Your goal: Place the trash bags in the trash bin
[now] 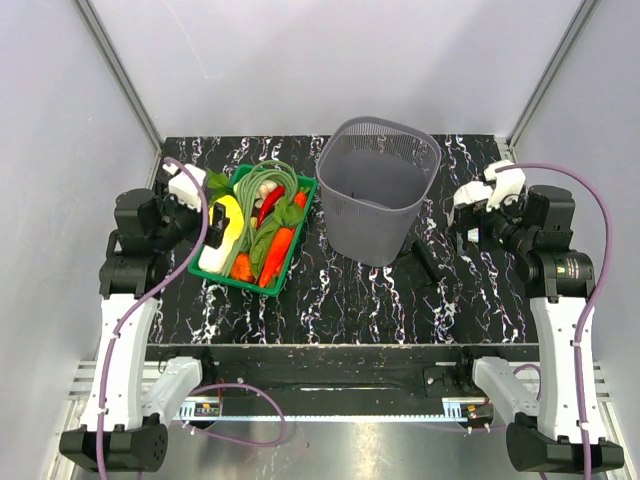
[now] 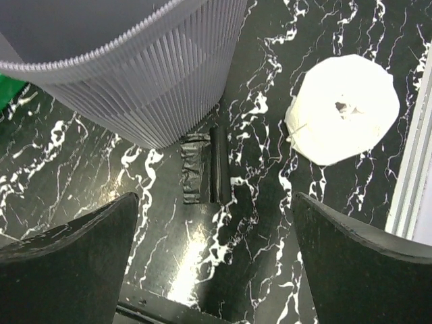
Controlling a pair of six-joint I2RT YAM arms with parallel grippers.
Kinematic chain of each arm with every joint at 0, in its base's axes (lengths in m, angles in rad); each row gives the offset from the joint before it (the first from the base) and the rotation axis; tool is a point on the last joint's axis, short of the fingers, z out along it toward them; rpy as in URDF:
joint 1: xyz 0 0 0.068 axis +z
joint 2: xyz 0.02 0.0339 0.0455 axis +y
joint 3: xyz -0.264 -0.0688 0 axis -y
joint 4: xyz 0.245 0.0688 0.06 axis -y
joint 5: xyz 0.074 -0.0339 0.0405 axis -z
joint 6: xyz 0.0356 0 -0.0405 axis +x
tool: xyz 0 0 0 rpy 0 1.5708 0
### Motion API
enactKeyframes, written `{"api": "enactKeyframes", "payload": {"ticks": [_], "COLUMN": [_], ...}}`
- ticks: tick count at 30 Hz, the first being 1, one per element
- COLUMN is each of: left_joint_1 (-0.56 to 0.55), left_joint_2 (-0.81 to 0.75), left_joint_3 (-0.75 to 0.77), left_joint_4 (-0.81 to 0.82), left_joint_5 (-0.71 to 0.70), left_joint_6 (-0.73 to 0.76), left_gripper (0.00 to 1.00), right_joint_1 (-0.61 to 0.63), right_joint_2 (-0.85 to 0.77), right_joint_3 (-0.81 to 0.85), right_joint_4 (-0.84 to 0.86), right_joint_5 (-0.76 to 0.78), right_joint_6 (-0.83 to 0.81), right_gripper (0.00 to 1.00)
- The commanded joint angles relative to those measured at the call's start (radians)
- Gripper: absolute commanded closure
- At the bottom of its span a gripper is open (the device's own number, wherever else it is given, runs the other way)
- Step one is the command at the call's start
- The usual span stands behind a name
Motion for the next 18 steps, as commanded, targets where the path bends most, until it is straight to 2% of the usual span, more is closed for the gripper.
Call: {"api": "enactKeyframes", "payload": {"ticks": [1,4,12,18], "left_joint_1": [-0.002,0.014,0.245,0.308], "left_joint_2": [0.068,0.131,0.325,0.494], "left_joint_3": [-0.071,-0.114,-0.078,-0.020], "left_joint_4": [0.016,0.037,0.013,0.010], "left_joint_5": [-0.087,-0.134,-0.006,0.025], "left_joint_6": [0.100,0.130,0.212,0.279], "left_gripper": [0.01,0.01,0.03,0.05], "right_joint_1": [-0.003,-0.003,-0.003,-0.003], "right_joint_2": [-0.023,-0.036,-0.042,-0.047], "right_joint_3": [-0.015,-0.040,-0.121,-0.167], "right_joint_4": [-0.054,-0.051,-0.024,0.002], "right_joint_5": [-0.002,-0.006,-0.023,-0.042], "right_joint_6": [-0.085,-0.094,-0.091,-0.082], "right_gripper": [0.00,0.00,0.00,0.00]}}
